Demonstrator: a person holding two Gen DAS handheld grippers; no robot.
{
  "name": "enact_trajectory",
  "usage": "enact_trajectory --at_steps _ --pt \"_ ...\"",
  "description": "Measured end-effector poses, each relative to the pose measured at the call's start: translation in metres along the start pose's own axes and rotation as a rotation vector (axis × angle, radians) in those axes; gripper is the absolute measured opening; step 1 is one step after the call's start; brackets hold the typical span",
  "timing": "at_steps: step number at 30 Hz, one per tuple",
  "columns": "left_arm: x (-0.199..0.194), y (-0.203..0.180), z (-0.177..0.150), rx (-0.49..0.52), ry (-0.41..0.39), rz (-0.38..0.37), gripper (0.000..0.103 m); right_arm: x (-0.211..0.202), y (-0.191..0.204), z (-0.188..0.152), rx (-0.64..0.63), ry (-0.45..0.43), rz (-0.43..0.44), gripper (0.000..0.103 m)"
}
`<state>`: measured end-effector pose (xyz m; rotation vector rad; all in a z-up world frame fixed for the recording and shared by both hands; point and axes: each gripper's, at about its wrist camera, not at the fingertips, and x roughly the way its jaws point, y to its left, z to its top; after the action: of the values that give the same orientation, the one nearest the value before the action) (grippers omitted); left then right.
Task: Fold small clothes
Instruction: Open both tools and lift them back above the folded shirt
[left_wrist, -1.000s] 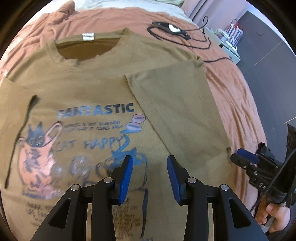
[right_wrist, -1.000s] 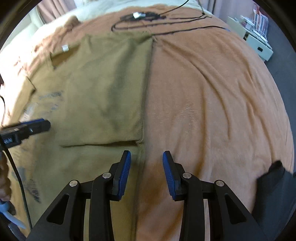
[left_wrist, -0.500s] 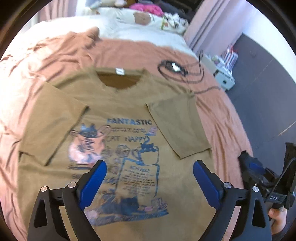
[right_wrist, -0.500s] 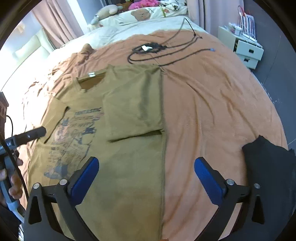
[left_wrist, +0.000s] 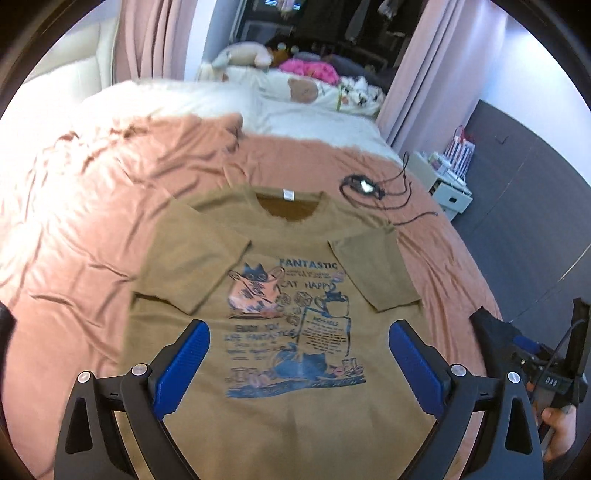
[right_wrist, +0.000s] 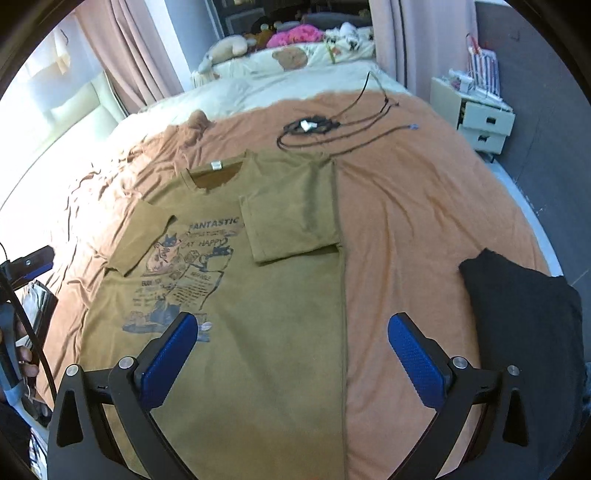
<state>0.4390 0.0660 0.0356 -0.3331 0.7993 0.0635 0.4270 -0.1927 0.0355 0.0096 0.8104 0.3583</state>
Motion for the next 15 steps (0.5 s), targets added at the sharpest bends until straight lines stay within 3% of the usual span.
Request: enact_trajectory --at_steps 6,15 --pt "-0.049 0.016 -0.012 0.012 -0.061 0.009 0.098 -0.043 0.014 -0.026 0.006 -0.081 0.013 0.103" --pt "-0.106 0.048 -0.042 -0.041 -0.100 -0.006 0.098 -0.090 0.029 -0.070 -0.012 -0.122 0.004 0.103"
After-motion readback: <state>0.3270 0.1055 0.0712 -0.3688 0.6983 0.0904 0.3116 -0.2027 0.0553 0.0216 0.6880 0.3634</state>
